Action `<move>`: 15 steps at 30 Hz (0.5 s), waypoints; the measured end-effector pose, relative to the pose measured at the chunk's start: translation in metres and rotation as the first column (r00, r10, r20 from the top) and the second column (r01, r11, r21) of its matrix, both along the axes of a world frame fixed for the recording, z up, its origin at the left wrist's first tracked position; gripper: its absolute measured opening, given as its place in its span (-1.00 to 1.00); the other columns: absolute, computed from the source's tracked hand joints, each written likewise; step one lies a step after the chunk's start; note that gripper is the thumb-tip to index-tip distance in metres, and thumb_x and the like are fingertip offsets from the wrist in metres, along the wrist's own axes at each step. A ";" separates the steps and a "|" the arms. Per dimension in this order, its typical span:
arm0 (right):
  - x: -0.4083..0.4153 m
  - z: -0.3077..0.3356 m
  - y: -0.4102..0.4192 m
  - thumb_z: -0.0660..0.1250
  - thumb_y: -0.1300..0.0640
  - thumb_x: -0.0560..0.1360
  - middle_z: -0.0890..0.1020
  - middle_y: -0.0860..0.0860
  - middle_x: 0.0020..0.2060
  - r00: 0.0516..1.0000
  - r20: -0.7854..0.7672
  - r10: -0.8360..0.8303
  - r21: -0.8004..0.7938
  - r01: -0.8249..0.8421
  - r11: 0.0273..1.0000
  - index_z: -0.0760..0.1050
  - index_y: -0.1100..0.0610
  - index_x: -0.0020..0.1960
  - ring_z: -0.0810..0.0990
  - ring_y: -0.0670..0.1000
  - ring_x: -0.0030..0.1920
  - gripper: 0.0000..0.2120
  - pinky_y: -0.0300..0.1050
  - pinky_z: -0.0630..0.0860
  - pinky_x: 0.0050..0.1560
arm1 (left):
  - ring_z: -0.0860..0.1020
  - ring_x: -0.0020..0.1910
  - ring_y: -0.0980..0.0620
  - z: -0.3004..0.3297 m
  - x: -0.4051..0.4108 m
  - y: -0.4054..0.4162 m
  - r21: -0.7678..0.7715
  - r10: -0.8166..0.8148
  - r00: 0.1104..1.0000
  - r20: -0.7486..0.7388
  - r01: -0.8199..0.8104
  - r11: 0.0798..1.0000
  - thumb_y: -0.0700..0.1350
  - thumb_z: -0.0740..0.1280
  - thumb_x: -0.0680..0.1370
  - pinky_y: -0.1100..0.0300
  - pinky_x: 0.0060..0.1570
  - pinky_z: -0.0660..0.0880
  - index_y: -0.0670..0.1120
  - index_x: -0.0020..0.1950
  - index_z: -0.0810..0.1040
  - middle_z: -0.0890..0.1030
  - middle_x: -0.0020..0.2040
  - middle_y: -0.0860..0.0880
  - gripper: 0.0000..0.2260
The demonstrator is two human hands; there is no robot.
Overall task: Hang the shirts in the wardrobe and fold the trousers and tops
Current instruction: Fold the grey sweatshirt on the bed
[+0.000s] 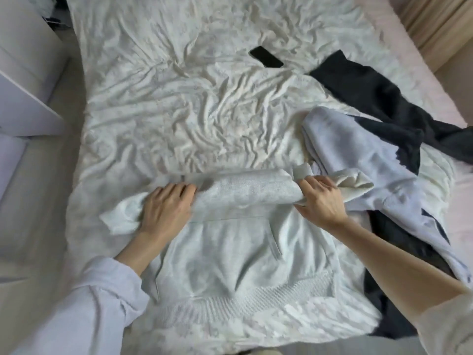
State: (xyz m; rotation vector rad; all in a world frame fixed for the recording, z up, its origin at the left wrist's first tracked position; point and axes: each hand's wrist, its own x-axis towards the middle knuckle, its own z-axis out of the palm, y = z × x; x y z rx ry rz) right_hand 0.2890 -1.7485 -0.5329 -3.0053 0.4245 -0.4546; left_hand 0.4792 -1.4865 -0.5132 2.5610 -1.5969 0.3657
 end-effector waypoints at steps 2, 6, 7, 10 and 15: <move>-0.032 -0.010 0.018 0.28 0.12 0.27 0.58 0.06 -0.31 1.000 0.005 0.020 -0.016 -0.020 1.000 0.47 0.14 0.02 0.64 0.11 -0.29 -0.68 -0.06 0.45 -0.06 | 0.53 -0.41 -0.11 -0.010 -0.027 0.021 -0.019 -0.038 0.999 -0.009 0.038 0.999 -0.29 0.31 0.37 0.10 -0.44 0.45 -0.19 -0.21 0.56 0.54 -0.37 -0.10 -0.95; -0.092 -0.034 0.058 0.34 0.22 0.22 0.60 0.04 -0.28 0.996 -0.079 0.050 0.012 -0.049 0.999 0.37 0.09 0.03 0.63 0.09 -0.27 -0.60 -0.04 0.35 0.08 | 0.53 -0.38 -0.10 -0.028 -0.084 0.062 0.006 -0.080 0.992 -0.100 0.081 0.997 -0.14 -0.12 0.66 0.08 -0.40 0.48 -0.15 -0.21 0.57 0.54 -0.35 -0.06 -0.50; -0.099 -0.038 0.061 0.41 0.24 0.16 0.60 0.03 -0.27 0.993 -0.109 0.049 0.014 -0.047 0.999 0.38 0.09 0.03 0.63 0.09 -0.29 -0.53 0.00 0.35 0.10 | 0.53 -0.37 -0.10 -0.033 -0.092 0.066 0.024 -0.094 0.990 -0.108 0.097 0.995 -0.13 -0.15 0.66 0.07 -0.39 0.48 -0.14 -0.20 0.57 0.53 -0.34 -0.05 -0.48; -0.128 -0.053 0.083 0.55 0.26 0.00 0.60 0.03 -0.25 0.963 -0.271 -0.005 0.068 0.024 0.997 0.51 0.10 -0.03 0.62 0.11 -0.29 -0.44 0.10 0.31 0.16 | 0.51 -0.34 -0.08 -0.055 -0.125 0.091 0.129 -0.073 0.987 -0.140 0.091 0.987 -0.24 0.08 0.55 0.05 -0.31 0.40 -0.10 -0.18 0.57 0.52 -0.33 -0.03 -0.72; -0.155 -0.076 0.127 0.43 0.09 0.27 0.50 0.02 0.09 0.616 -0.787 -0.028 0.126 0.205 0.971 0.47 -0.01 0.16 0.46 0.10 0.20 -0.54 0.24 0.09 0.39 | 0.53 -0.13 -0.06 -0.078 -0.157 0.104 0.550 0.057 0.911 -0.408 0.195 0.812 -0.22 0.47 0.25 0.04 -0.16 0.43 0.00 -0.06 0.56 0.55 -0.13 0.00 -0.69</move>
